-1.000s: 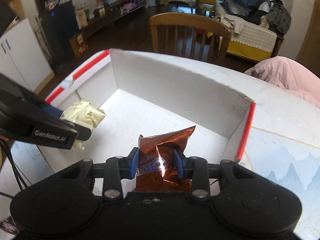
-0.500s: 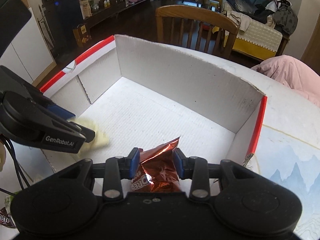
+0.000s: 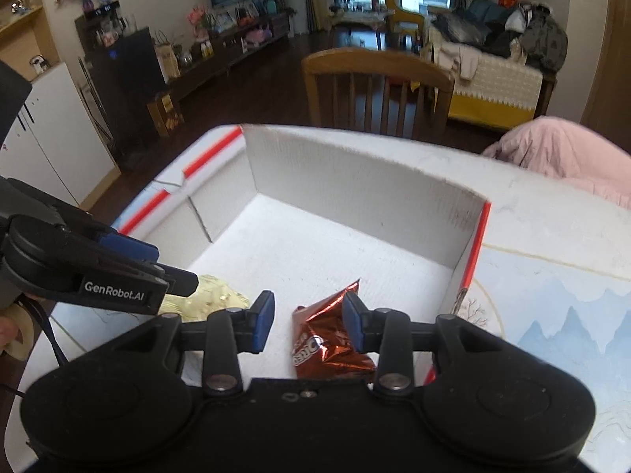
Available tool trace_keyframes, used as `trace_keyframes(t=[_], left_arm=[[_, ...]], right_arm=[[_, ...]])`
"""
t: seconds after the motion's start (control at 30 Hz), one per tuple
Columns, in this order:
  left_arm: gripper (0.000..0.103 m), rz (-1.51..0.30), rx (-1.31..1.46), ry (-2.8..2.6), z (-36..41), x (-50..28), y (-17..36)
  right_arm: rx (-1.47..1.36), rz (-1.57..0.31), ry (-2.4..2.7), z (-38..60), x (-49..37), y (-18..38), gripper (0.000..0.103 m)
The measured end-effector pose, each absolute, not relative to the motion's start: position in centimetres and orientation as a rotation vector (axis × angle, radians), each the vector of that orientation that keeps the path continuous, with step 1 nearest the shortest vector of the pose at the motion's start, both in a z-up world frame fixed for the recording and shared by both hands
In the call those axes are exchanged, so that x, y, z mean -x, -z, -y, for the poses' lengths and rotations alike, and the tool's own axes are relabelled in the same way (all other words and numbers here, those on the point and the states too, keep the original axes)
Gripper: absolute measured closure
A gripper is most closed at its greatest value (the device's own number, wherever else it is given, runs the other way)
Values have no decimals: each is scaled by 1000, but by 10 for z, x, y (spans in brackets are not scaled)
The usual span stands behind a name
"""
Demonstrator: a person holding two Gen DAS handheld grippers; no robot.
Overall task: Organize snacks
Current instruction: 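Lower both packets into the red box and open both tools, then move both tools back to the snack pile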
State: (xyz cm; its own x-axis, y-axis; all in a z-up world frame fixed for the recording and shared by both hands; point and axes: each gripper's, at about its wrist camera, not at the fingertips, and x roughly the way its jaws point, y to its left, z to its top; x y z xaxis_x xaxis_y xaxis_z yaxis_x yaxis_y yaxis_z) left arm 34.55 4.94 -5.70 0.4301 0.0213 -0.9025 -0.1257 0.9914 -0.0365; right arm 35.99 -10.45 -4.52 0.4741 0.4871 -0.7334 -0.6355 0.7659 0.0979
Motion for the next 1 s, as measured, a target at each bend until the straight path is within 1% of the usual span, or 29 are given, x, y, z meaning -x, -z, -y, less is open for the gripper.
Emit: trace_keyframes(t=[0.4, 0.5, 0.53, 0.57, 0.6, 0.67, 0.7, 0.73, 0.8, 0.87, 0.9, 0.93, 0.97, 1.0], left_arm=[[58, -969, 108, -62, -49, -272, 5], [58, -932, 98, -58, -48, -251, -6], [58, -921, 95, -55, -47, -244, -9], [58, -911, 93, -53, -47, -237, -11], [58, -903, 93, -48, -47, -231, -14], [52, -891, 95, -37, -48, -217, -18], [46, -885, 96, -34, -49, -210, -19], [44, -877, 98, -30, -50, -202, -19], [43, -873, 103, -20, -52, -188, -19], [43, -872, 114, -11, -56, -173, -17], [41, -873, 117, -8, -58, -166, -15], [39, -871, 118, -8, -60, -159, -13], [37, -867, 121, -12, -62, -152, -12], [32, -864, 123, -15, -63, -145, -10]], right_arm=[[184, -723, -685, 116, -299, 8, 63], [181, -701, -682, 120, -282, 1, 59], [179, -694, -681, 120, -278, -2, 55], [175, -685, -680, 122, -272, -4, 47], [173, -678, -680, 123, -268, -6, 43], [169, -666, -685, 125, -259, -8, 27], [167, -660, -689, 127, -253, -9, 24], [167, -657, -691, 128, -249, -10, 22], [163, -658, -701, 130, -238, -9, 19], [154, -657, -720, 133, -227, -7, 11], [149, -654, -732, 134, -221, -6, 11], [148, -655, -739, 135, -214, -5, 7], [146, -656, -740, 136, -207, -3, 1], [144, -656, -734, 135, -201, -1, 0]])
